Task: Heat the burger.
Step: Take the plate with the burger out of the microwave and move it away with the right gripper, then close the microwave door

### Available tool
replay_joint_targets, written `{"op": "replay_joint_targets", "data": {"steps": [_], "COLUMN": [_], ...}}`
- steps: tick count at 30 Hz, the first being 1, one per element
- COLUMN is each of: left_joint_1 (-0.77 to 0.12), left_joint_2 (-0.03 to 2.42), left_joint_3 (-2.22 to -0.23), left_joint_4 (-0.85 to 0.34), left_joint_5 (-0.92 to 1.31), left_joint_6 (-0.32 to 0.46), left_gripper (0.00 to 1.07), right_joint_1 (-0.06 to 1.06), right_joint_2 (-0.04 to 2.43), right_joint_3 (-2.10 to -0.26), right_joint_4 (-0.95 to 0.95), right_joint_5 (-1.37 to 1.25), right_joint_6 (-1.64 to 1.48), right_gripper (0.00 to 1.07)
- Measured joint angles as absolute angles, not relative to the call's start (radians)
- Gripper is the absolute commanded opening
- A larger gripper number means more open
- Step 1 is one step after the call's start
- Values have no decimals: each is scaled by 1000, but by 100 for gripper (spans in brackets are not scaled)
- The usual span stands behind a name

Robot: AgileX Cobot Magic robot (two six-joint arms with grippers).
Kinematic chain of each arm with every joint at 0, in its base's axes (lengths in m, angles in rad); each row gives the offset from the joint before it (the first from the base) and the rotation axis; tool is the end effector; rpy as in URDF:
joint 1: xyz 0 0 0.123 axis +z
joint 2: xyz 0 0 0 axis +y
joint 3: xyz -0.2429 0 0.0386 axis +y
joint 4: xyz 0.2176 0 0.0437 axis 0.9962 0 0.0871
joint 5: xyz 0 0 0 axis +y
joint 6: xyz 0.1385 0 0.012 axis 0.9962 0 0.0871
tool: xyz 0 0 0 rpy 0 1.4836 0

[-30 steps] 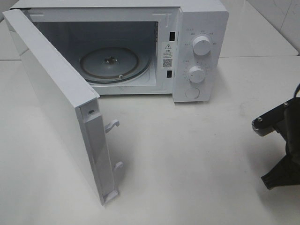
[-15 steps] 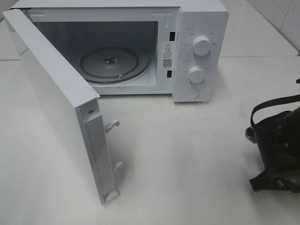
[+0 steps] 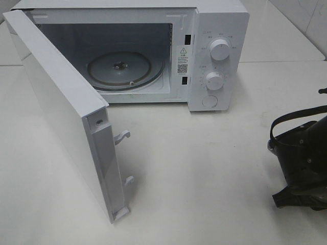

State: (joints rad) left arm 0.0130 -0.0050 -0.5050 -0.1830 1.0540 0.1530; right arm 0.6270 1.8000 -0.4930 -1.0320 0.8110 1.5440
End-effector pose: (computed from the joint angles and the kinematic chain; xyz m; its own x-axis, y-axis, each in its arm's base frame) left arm 0.0494 -0.0214 0.2450 -0.4257 0.0555 -0.9032 0.1562 0.9876 -0.0130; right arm 0.1933 0.0332 0.0445 -0.9567 -0.0793 -0.2800 0.0981 0.8179 -0.5670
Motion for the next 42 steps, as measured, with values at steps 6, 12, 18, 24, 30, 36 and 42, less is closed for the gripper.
{"op": "replay_joint_targets", "data": {"steps": [6, 12, 18, 24, 30, 36, 42], "left_joint_1": [13, 13, 13, 13, 13, 13, 13], "left_joint_2": [-5, -5, -5, -5, -5, -5, -5], "left_joint_3": [-505, -505, -505, -505, -505, -505, -505], "left_joint_4": [-183, -183, -183, -183, -183, -183, -183], "left_joint_5": [1054, 1054, 1054, 1054, 1054, 1054, 1054], "left_joint_6": [153, 153, 153, 153, 153, 153, 153], "left_gripper": [100, 100, 100, 100, 100, 100, 100], "right_joint_1": [627, 627, 627, 627, 627, 627, 627], "right_joint_2": [1717, 1553, 1365, 1229, 1082, 966, 870], "right_joint_3": [-492, -490, -492, -492, -492, -532, -607], "right_joint_4": [-995, -866, -672, -505, -299, -127, -60], "right_joint_5": [804, 765, 703, 676, 668, 725, 851], "right_joint_6": [1484, 1301, 1010, 748, 452, 265, 211], "right_gripper": [45, 45, 46, 57, 74, 76, 76]}}
